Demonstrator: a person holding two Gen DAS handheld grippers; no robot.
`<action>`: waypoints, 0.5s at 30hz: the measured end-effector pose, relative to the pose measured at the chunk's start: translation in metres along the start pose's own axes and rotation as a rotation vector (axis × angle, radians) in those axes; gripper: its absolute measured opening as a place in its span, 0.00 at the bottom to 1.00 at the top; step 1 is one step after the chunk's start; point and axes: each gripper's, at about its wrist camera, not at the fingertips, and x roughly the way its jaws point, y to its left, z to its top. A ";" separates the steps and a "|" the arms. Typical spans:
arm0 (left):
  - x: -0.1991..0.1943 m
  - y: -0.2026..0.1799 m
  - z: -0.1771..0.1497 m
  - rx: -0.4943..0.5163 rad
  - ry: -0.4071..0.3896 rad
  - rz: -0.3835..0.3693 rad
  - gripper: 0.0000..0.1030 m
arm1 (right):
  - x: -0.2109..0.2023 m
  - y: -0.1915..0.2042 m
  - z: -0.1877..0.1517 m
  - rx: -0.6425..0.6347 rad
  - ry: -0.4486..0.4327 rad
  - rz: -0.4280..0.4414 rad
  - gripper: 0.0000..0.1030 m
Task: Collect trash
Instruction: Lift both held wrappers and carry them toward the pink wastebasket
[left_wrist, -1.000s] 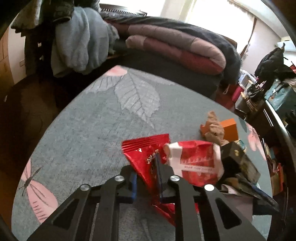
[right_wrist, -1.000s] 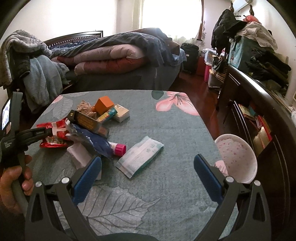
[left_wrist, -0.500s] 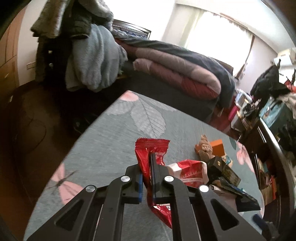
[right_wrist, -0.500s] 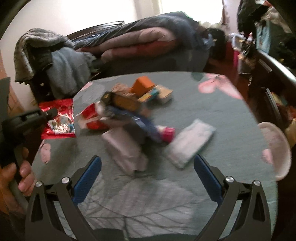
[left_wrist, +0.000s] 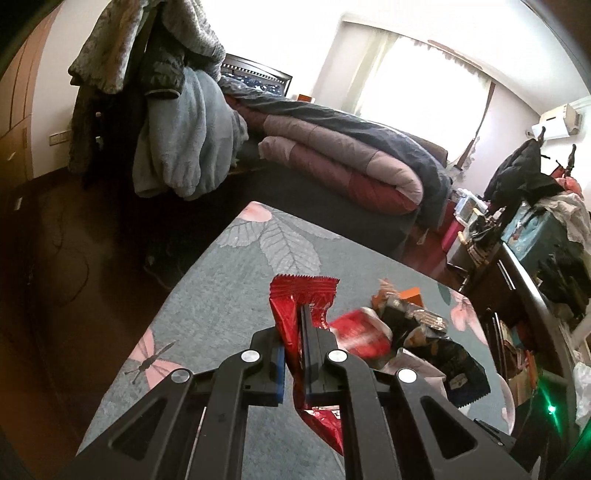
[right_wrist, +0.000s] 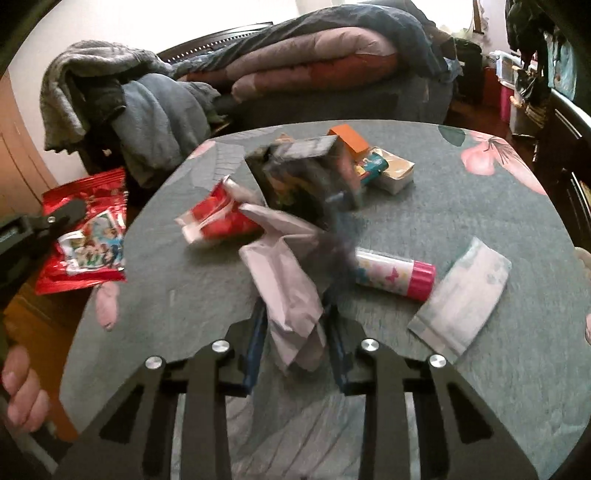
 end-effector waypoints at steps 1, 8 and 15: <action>-0.004 -0.001 -0.001 0.002 -0.004 -0.007 0.07 | -0.006 -0.001 -0.002 0.000 -0.005 0.009 0.29; -0.032 -0.024 -0.009 0.048 -0.019 -0.072 0.07 | -0.065 -0.006 -0.022 -0.006 -0.081 0.026 0.28; -0.056 -0.053 -0.018 0.096 -0.031 -0.130 0.07 | -0.109 -0.014 -0.040 -0.014 -0.134 0.085 0.26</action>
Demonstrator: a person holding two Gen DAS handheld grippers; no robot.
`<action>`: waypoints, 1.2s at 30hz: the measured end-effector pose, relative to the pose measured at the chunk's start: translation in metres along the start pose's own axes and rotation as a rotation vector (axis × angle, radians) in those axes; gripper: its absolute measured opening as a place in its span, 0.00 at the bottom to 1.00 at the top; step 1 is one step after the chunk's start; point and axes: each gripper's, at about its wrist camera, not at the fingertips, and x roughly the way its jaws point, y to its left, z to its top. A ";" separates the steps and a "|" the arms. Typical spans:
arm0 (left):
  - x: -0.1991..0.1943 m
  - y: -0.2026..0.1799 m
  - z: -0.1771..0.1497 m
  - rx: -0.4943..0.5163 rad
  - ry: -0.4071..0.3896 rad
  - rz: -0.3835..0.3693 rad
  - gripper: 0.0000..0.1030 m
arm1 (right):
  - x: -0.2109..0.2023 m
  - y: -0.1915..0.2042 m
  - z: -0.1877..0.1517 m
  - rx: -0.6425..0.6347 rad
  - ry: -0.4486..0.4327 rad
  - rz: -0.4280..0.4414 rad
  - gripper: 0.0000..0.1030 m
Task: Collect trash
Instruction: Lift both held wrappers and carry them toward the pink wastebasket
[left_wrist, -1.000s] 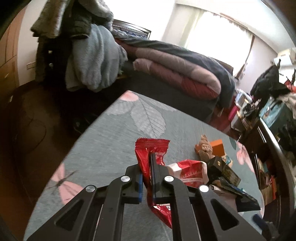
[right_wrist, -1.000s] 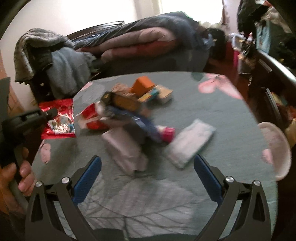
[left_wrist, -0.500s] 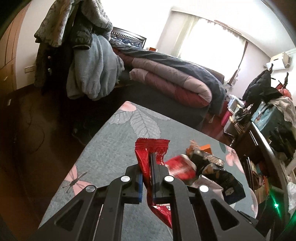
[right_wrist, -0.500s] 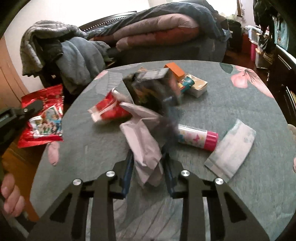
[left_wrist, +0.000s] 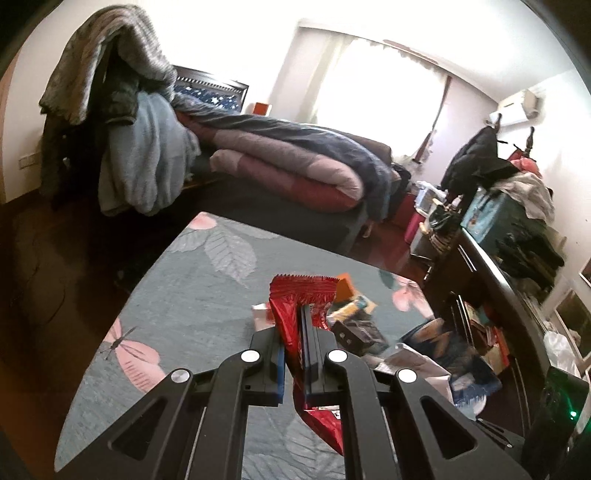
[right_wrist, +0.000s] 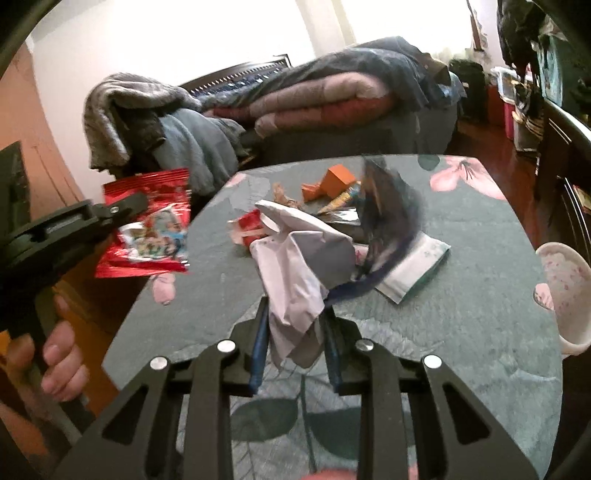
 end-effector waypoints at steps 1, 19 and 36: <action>-0.003 -0.004 0.000 0.007 -0.004 -0.003 0.07 | -0.005 0.000 -0.001 -0.010 -0.009 0.008 0.26; -0.007 -0.049 -0.007 0.077 0.009 -0.076 0.07 | -0.073 -0.032 -0.016 0.016 -0.128 0.011 0.24; -0.005 -0.083 -0.013 0.139 0.018 -0.109 0.07 | -0.049 -0.044 -0.029 0.001 -0.028 -0.052 0.51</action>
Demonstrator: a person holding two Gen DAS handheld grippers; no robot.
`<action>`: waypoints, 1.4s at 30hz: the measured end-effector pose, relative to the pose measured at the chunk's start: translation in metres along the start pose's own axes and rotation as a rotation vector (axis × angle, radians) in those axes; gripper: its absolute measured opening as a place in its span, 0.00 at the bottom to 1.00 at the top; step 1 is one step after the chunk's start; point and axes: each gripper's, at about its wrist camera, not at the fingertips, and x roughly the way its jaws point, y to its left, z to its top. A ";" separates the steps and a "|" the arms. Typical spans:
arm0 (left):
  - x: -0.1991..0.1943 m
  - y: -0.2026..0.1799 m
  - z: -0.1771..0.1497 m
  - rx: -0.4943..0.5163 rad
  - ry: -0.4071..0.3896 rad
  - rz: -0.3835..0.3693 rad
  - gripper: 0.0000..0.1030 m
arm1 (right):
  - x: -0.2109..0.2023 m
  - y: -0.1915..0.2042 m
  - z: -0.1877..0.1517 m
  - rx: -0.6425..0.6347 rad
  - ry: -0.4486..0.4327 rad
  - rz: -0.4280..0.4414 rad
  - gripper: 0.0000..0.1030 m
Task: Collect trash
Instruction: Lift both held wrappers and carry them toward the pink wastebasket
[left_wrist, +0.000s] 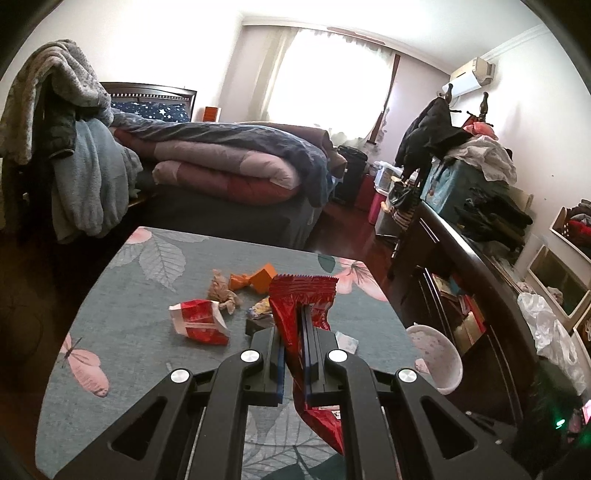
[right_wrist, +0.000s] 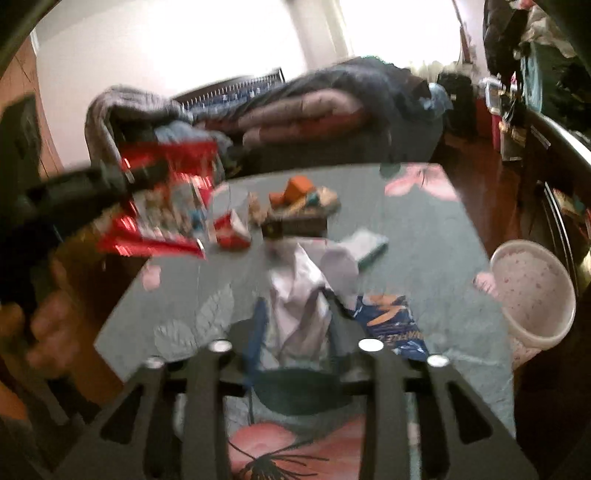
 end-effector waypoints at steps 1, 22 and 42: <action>-0.001 0.002 0.000 -0.001 -0.001 0.004 0.07 | 0.002 -0.001 -0.002 0.006 0.007 -0.007 0.53; 0.008 0.002 -0.001 0.007 0.018 0.003 0.07 | 0.062 -0.022 -0.019 0.018 0.125 -0.007 0.28; 0.020 -0.057 0.011 0.104 0.007 -0.094 0.07 | -0.039 -0.050 0.008 0.067 -0.134 -0.070 0.27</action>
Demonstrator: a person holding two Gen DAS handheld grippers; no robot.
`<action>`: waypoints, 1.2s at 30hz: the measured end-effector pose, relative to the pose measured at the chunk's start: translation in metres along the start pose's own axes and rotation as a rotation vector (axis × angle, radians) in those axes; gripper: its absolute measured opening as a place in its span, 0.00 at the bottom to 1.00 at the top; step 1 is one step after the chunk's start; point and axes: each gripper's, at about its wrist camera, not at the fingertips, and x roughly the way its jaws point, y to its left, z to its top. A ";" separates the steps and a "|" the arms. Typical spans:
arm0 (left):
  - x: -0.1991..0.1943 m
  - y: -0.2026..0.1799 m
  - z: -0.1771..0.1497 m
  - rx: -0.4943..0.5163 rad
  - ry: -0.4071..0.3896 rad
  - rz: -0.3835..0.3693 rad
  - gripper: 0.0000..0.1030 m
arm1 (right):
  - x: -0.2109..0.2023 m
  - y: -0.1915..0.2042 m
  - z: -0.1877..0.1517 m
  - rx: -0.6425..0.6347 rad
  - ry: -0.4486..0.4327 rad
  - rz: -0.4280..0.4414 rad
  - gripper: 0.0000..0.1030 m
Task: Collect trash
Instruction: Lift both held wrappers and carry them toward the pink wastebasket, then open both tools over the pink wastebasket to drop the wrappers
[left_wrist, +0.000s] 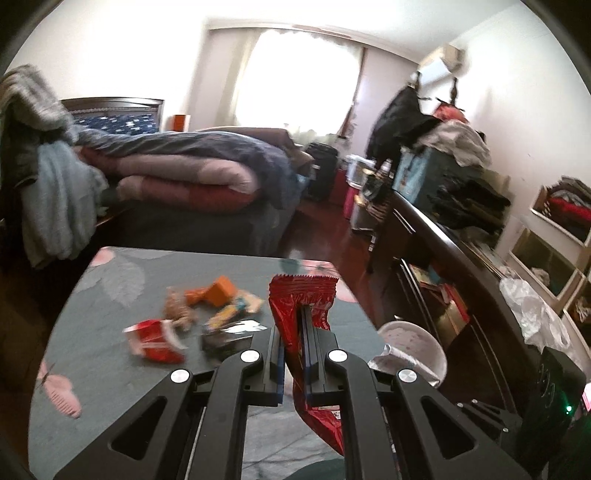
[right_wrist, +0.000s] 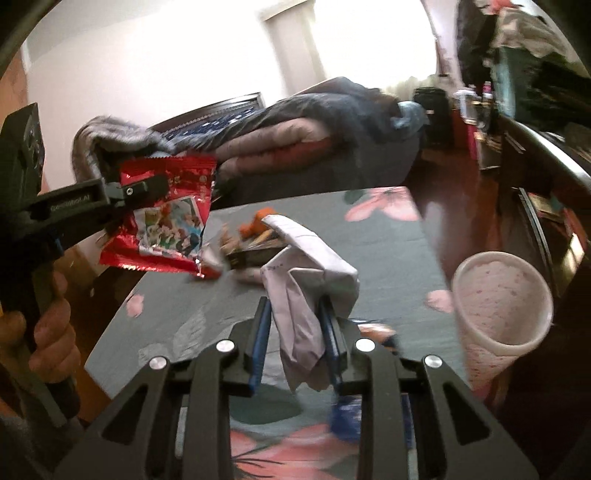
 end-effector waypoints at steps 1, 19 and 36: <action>0.007 -0.009 0.001 0.015 0.006 -0.019 0.07 | -0.003 -0.008 0.000 0.014 -0.006 -0.012 0.27; 0.148 -0.184 -0.008 0.280 0.170 -0.292 0.07 | -0.014 -0.199 -0.017 0.327 -0.052 -0.316 0.29; 0.281 -0.227 -0.019 0.268 0.425 -0.287 0.19 | 0.075 -0.297 -0.020 0.414 0.036 -0.371 0.36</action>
